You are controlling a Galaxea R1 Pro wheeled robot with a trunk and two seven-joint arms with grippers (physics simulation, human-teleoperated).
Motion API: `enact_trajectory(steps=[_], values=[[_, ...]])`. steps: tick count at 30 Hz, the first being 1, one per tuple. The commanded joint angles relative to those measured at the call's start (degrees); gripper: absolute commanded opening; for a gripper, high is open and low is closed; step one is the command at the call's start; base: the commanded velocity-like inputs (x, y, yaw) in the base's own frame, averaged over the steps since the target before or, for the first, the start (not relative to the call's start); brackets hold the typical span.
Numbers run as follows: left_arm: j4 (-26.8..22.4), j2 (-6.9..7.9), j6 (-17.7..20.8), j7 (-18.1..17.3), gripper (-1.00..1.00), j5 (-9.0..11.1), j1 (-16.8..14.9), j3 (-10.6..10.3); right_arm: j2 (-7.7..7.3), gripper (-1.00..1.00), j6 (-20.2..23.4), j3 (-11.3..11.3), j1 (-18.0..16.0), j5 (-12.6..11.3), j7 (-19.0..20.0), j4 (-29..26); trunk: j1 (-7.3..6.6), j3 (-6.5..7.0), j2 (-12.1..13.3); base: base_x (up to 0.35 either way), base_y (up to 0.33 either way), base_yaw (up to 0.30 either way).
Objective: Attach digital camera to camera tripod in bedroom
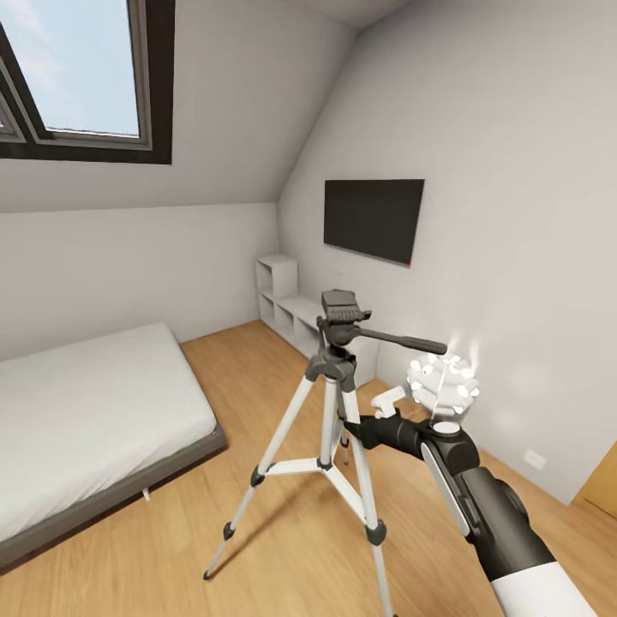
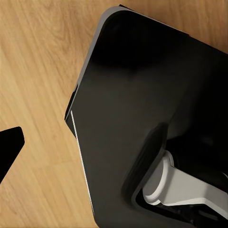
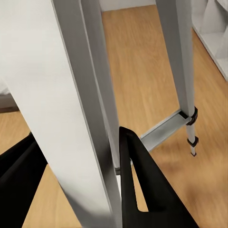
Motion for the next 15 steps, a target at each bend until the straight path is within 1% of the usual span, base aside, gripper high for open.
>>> enact_trajectory(steps=[1,7,8,11,15], values=[[-0.1,-0.02,-0.1,0.0,1.0,0.2,0.0,0.2,-0.03,-1.0,0.3,0.0,-0.1,-0.4,0.1,-0.1,0.03,-0.11,-0.1,0.0,0.0,0.0],[-0.1,-0.03,-0.1,0.0,1.0,0.2,0.0,0.2,0.21,-1.0,-1.8,0.0,0.0,-0.4,-0.3,3.6,0.03,-0.11,-0.1,0.0,0.0,0.0],[-0.1,-0.04,-0.1,0.0,1.0,0.2,0.0,0.2,0.28,-1.0,-4.0,0.0,-0.1,-0.4,-0.3,5.6,0.03,-0.11,-0.1,0.0,0.0,0.0],[-0.1,-0.03,-0.1,0.0,1.0,0.2,0.0,0.2,0.33,-1.0,-5.7,-0.1,-0.1,-0.5,-0.3,7.0,0.03,-0.11,-0.1,0.0,0.0,0.0],[-0.1,-0.04,-0.1,0.0,1.0,0.2,0.0,0.2,0.4,-1.0,-6.7,-0.1,-0.1,-0.7,-0.4,7.8,0.03,-0.11,-0.1,0.0,0.0,0.0]])
